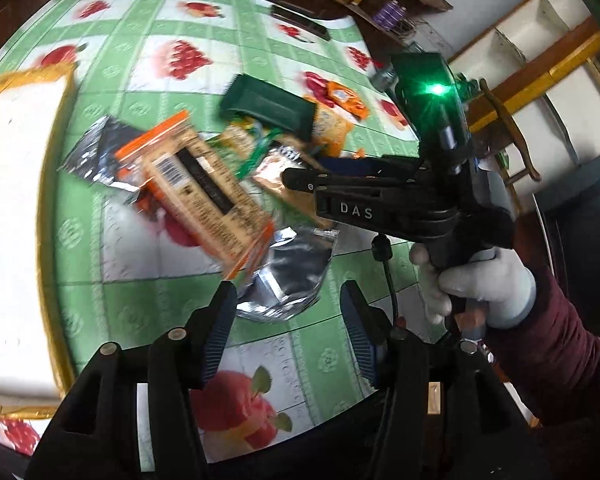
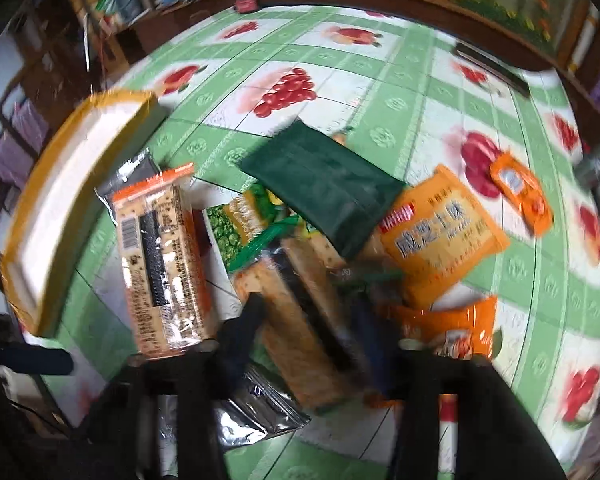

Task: Organize snacks
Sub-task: 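Grasp the silver foil packet with the left gripper while the right gripper grasps the green-ended cracker pack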

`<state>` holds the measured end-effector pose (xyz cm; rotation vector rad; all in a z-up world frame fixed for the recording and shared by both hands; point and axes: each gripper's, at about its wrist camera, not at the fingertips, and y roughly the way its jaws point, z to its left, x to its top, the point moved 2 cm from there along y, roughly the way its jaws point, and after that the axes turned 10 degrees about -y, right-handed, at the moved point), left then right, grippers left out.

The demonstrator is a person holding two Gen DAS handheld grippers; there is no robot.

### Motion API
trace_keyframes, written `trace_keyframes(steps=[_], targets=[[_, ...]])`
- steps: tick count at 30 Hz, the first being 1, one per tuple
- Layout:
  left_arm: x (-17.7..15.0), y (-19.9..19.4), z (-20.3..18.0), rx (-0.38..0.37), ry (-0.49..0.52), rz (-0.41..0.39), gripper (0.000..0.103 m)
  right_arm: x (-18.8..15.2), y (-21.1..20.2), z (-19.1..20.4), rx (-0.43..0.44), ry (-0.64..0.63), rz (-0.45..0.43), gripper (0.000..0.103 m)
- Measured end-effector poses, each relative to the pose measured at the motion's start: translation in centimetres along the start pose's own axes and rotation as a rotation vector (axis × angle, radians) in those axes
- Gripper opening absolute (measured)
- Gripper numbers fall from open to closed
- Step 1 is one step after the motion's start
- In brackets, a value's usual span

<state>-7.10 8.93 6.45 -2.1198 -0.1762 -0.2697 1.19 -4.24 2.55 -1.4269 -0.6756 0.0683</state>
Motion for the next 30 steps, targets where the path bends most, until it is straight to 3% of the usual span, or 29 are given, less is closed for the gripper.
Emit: trace_keyframes(steps=[5,9,14,16,18,20,25,30], targets=[[-0.1,2.5,-2.7,0.035,0.113,0.033,0.055,-2.0,-0.7,-1.4,0.062,0.132,0.025,0.031],[-0.4,5.6,-3.7,0.110,0.191,0.054,0.055,-4.5,-1.0,-2.2,0.121,0.229,0.051,0.031],[-1.4,7.7,-5.3,0.238,0.372,0.019,0.057,-6.5,-1.7,-2.9,0.140,0.287,0.062,0.035],[-1.8,7.8,-5.5,0.255,0.411,0.019,0.057,-6.6,-2.0,-2.9,0.135,0.275,0.055,0.042],[-1.8,7.3,-5.0,0.236,0.399,0.026,0.047,-6.6,-2.4,-2.6,0.145,0.258,0.038,0.057],[-1.6,6.7,-4.5,0.212,0.362,0.040,0.017,-6.6,-2.9,-2.0,0.154,0.235,0.019,0.064],[-1.7,4.7,-2.4,0.168,0.279,0.029,0.018,-5.5,-2.3,-0.4,0.134,0.160,0.018,0.066],[-2.1,3.9,-2.1,0.109,0.269,0.027,0.046,-4.8,-0.8,0.6,0.077,0.107,0.043,0.065]])
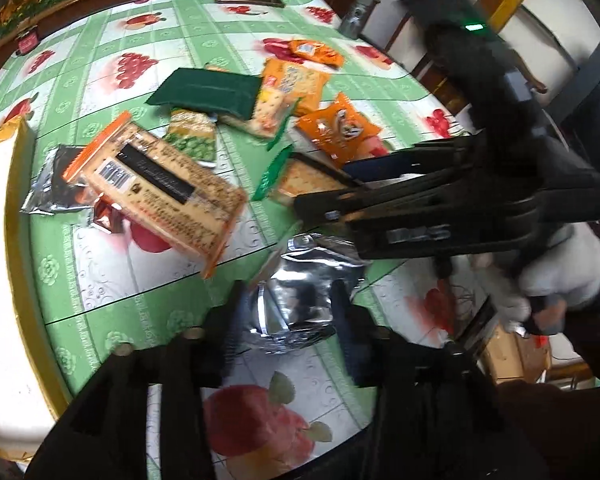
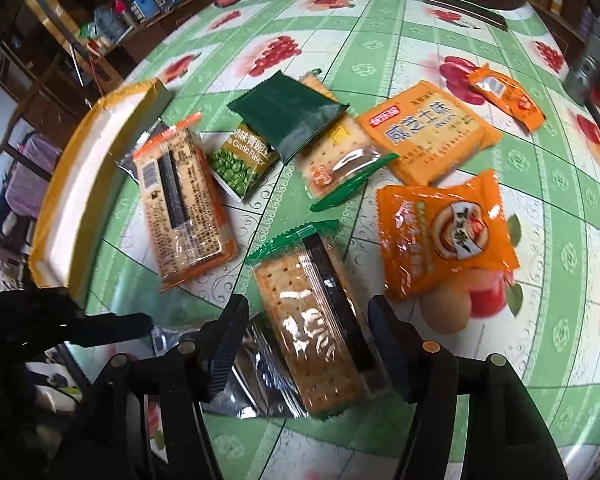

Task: Organize snacks
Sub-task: 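Grasp the silver foil packet with the left gripper while the right gripper grasps the green-ended cracker pack, then carry both held packs into the white tray and open both grippers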

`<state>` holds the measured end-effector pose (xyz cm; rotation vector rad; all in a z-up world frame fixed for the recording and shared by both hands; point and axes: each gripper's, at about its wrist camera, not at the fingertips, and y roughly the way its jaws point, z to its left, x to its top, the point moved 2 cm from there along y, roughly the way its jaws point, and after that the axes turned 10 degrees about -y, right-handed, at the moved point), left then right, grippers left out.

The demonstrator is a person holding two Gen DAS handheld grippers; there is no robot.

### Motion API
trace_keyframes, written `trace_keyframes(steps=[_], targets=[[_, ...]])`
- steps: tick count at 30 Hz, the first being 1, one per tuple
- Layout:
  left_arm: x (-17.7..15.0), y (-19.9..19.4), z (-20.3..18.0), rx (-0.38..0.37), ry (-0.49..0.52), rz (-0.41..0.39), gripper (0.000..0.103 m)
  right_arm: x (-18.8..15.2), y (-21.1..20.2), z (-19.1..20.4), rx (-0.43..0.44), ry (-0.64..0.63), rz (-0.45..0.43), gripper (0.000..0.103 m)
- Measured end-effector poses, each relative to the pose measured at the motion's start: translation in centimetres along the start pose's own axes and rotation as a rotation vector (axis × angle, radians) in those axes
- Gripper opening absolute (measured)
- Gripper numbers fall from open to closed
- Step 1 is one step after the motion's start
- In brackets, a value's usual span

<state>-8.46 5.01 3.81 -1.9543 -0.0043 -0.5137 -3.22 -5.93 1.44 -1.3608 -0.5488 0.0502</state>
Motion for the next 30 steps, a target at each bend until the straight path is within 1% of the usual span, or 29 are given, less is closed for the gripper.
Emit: trace_keyframes(steps=[2,4,6,7,8,10,11,12,13,16,18,21,24,26,28,29,30], targets=[[-0.2,0.0,-0.7,-0.008,0.030,0.000,0.054,0.3,0.9,0.5,-0.021,-0.011,0.007,0.064],[-0.1,0.4,-1.8,-0.005,0.085,0.012,0.059,0.2,1.2,0.7,-0.047,-0.013,0.012,0.058],[-0.1,1.4,-3.1,0.028,0.157,0.028,0.064,0.1,1.1,0.8,-0.082,-0.017,0.017,0.051],[-0.2,2.0,-3.5,0.044,0.184,0.039,0.066,-0.1,1.0,0.7,-0.088,-0.006,0.020,0.050],[-0.4,2.7,-4.0,0.066,0.217,0.056,0.066,-0.3,0.8,0.4,-0.088,0.008,0.019,0.050],[-1.0,4.2,-4.7,0.150,0.286,0.079,0.066,-0.8,0.4,-0.4,-0.088,0.043,0.015,0.049],[-1.3,4.8,-4.6,0.180,0.296,0.094,0.063,-1.1,0.2,-0.8,-0.084,0.062,0.011,0.049],[-1.5,4.8,-4.5,0.178,0.293,0.081,0.062,-1.4,0.0,-1.2,-0.074,0.087,0.005,0.049],[-1.6,4.6,-4.4,0.162,0.284,0.079,0.058,-1.7,-0.3,-1.6,-0.067,0.107,0.000,0.049],[-1.0,3.7,-2.9,0.097,0.179,0.085,0.058,-2.7,-1.1,-2.6,-0.027,0.172,-0.023,0.049],[-0.6,2.6,-1.4,0.065,0.103,0.066,0.058,-3.0,-1.7,-2.7,-0.001,0.203,-0.043,0.048],[-0.3,0.3,0.6,0.028,0.024,0.028,0.058,-3.1,-2.9,-2.0,0.045,0.218,-0.071,0.048],[-0.6,-2.4,2.3,0.007,-0.045,-0.019,0.058,-2.6,-4.0,-0.2,0.081,0.199,-0.091,0.047],[-0.5,-4.1,3.9,0.000,-0.094,-0.050,0.058,-1.1,-3.9,1.7,0.109,0.179,-0.102,0.047],[-0.5,-6.6,6.3,-0.010,-0.165,-0.096,0.058,0.2,-4.2,3.7,0.146,0.152,-0.118,0.047],[-0.3,-7.1,7.2,-0.004,-0.184,-0.111,0.058,0.9,-4.5,4.8,0.165,0.137,-0.126,0.047],[-0.4,-8.2,8.6,0.019,-0.212,-0.136,0.058,1.7,-4.5,6.0,0.187,0.123,-0.133,0.047]])
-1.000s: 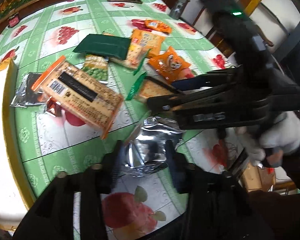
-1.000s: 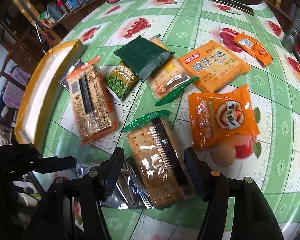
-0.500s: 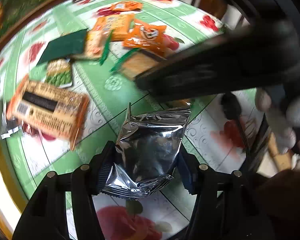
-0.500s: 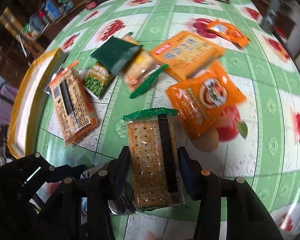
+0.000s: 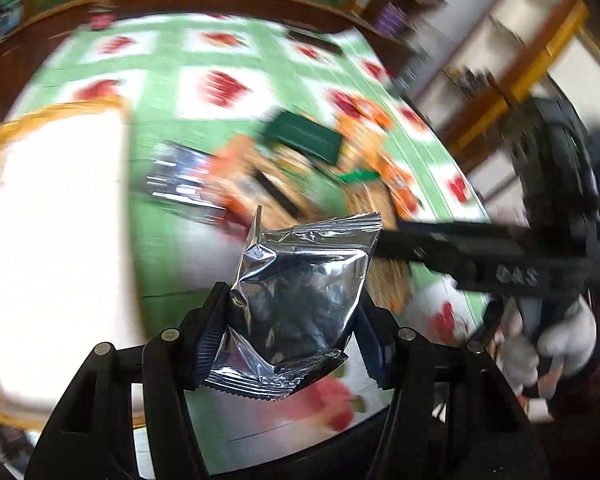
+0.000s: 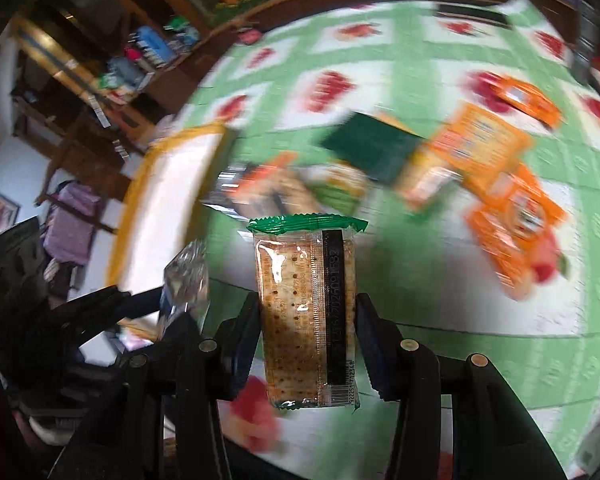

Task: Organize snacks
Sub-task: 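Carry both held packs into the white tray and open both grippers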

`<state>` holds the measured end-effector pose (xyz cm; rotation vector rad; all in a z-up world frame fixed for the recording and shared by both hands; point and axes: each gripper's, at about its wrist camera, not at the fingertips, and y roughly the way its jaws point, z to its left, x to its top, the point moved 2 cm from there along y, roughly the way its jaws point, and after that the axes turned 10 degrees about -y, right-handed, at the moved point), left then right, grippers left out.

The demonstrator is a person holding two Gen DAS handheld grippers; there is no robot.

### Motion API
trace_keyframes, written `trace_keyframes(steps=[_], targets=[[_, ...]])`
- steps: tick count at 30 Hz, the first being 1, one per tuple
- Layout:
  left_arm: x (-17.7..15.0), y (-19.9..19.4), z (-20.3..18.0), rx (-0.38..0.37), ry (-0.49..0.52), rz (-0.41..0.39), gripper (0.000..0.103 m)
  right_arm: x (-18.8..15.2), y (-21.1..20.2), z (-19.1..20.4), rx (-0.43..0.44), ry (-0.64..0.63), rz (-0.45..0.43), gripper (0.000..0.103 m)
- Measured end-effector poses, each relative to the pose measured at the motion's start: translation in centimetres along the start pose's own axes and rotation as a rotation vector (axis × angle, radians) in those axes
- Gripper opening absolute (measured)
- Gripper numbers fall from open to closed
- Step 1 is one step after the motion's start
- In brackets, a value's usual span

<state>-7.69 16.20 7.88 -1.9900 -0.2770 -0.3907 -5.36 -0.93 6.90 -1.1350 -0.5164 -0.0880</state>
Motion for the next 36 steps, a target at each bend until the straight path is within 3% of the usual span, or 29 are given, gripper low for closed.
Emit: trace_keyframes(steps=[5,11,18,22,29,36], targets=[[1.0,-2.7,6.2,0.144,-0.093,-0.063,0.058,2.8,1.7,6.1,0.134,-0.046,0.014,0.047],[1.0,-3.1,13.4,0.294,-0.190,-0.030,0.058,5.4,6.9,11.9,0.268,-0.035,0.077,0.047],[0.9,-2.1,16.6,0.347,-0.220,0.021,0.059,5.3,12.2,15.9,0.250,-0.059,0.158,0.047],[1.2,-1.8,17.6,0.364,-0.238,0.056,0.059,5.1,13.6,16.8,0.196,-0.075,0.171,0.050],[1.5,-3.1,18.8,0.385,-0.279,0.076,0.059,5.8,12.8,17.4,0.186,-0.095,0.130,0.052],[2.4,-5.1,17.5,0.351,-0.273,-0.010,0.059,5.4,8.4,14.5,0.135,-0.068,-0.001,0.052]])
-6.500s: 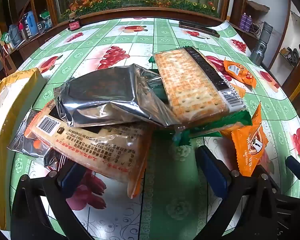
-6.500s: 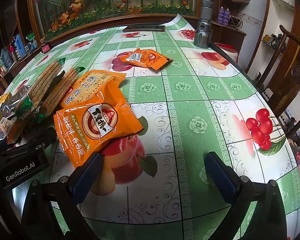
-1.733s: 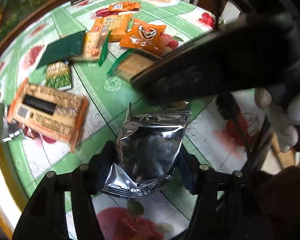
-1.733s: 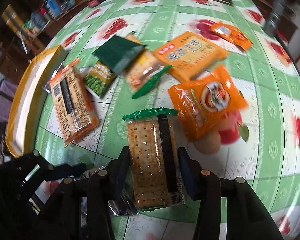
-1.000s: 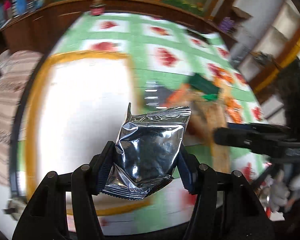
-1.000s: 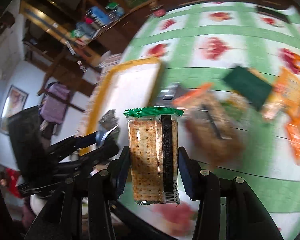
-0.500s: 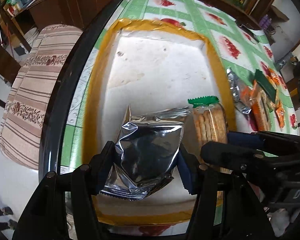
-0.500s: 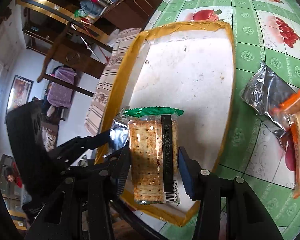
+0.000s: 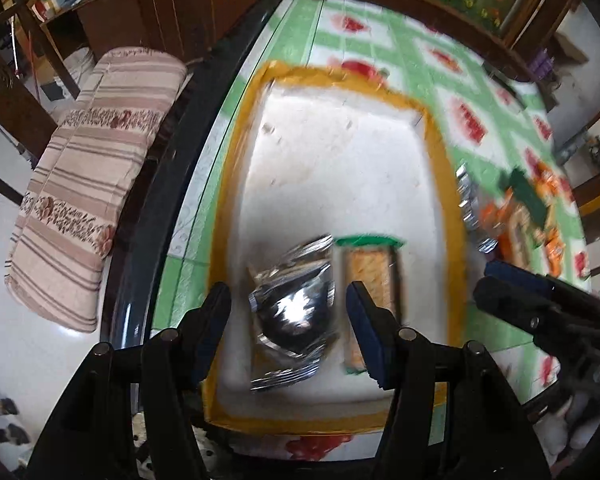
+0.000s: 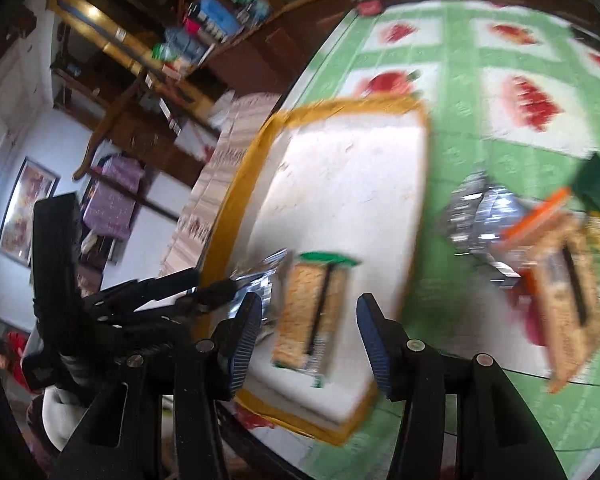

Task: Organize snacks
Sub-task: 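Carry both held packs into the white tray and open both grippers, then grasp the clear barcode cracker pack with the left gripper while the right gripper grasps the orange snack bag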

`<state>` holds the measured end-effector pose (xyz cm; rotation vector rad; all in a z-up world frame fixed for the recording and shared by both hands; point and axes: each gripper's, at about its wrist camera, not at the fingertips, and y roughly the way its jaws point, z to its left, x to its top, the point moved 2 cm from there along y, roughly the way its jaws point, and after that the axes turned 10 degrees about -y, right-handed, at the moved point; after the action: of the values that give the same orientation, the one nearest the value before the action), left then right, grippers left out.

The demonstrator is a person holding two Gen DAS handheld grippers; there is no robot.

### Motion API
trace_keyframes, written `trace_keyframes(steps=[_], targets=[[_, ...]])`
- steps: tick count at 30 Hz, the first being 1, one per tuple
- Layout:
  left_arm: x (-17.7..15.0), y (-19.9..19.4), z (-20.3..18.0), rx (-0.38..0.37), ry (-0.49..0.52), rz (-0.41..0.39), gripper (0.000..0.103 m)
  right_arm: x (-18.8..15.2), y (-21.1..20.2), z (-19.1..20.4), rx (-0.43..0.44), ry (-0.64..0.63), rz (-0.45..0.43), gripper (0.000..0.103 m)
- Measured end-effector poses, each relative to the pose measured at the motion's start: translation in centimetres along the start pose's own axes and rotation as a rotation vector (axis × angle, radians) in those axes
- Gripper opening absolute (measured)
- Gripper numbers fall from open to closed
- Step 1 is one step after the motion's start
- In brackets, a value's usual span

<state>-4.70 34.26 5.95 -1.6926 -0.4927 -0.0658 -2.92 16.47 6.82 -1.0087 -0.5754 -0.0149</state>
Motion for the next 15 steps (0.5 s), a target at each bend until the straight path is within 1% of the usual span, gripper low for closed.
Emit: trace_keyframes(steps=[3,6,7,9,12,13,15], targets=[[-0.1,-1.5,-1.5,-0.066,0.017,-0.050,0.059,-1.0,-2.6,-3.4,-0.055,0.085,-0.066,0.055],[-0.3,-2.5,-3.4,-0.128,0.048,-0.085,0.059,-2.2,-4.3,-7.3,-0.130,0.167,-0.080,0.055],[-0.3,-2.8,-4.3,-0.149,0.063,-0.093,0.059,-2.6,-5.1,-8.8,-0.174,0.190,-0.087,0.055],[-0.4,-3.3,-5.9,-0.173,0.088,-0.102,0.059,-3.1,-6.2,-10.9,-0.234,0.226,-0.100,0.055],[-1.1,-3.5,-8.4,-0.200,0.131,-0.101,0.059,-3.8,-7.5,-14.6,-0.309,0.277,-0.122,0.055],[-1.4,-3.4,-9.1,-0.204,0.140,-0.097,0.059,-4.0,-7.6,-15.8,-0.326,0.294,-0.116,0.055],[-2.1,-3.0,-10.4,-0.209,0.163,-0.076,0.059,-4.3,-7.5,-17.5,-0.306,0.329,-0.104,0.055]])
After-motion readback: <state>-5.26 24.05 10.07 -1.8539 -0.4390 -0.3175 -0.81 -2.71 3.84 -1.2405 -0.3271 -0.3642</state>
